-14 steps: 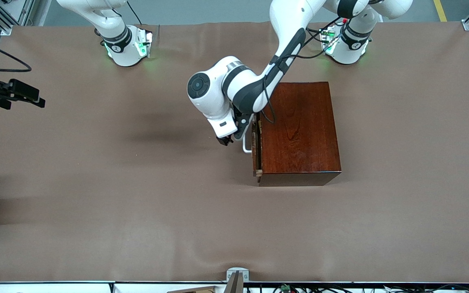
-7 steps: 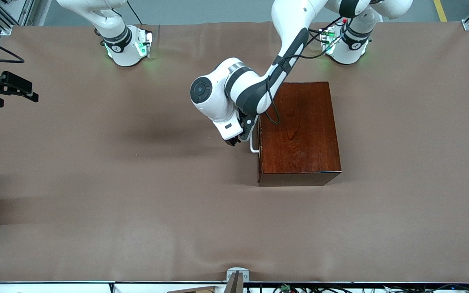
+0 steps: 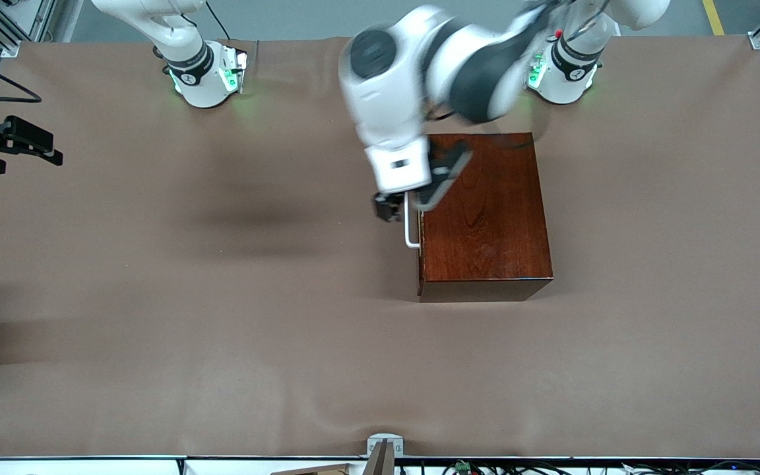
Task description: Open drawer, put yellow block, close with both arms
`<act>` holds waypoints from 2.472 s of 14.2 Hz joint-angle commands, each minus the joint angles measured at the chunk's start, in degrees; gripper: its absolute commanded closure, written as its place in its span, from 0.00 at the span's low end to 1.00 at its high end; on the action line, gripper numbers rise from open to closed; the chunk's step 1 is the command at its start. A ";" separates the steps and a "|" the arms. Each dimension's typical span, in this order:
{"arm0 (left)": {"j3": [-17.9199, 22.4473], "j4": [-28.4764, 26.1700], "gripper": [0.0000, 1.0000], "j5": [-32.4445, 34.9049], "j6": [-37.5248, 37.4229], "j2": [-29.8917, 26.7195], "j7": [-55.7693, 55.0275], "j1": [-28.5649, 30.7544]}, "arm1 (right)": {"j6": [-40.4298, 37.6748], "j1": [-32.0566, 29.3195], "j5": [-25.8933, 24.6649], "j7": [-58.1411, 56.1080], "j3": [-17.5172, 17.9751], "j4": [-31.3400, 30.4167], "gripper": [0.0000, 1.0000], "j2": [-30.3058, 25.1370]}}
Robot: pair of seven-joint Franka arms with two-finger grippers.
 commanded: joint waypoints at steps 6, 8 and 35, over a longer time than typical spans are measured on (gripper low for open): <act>-1.34 -3.79 0.00 -0.44 -10.35 -14.40 55.01 19.28 | 0.34 0.06 -1.20 -0.55 0.35 -1.34 0.00 -1.51; -1.26 -3.96 0.00 -0.44 -13.68 -16.69 61.73 21.94 | 0.34 0.06 -1.29 -0.55 0.35 -1.34 0.00 -1.51; -13.91 -22.51 0.00 -3.08 -14.49 -33.58 83.11 46.64 | -0.10 0.06 -1.29 -0.47 0.44 -1.43 0.00 -1.51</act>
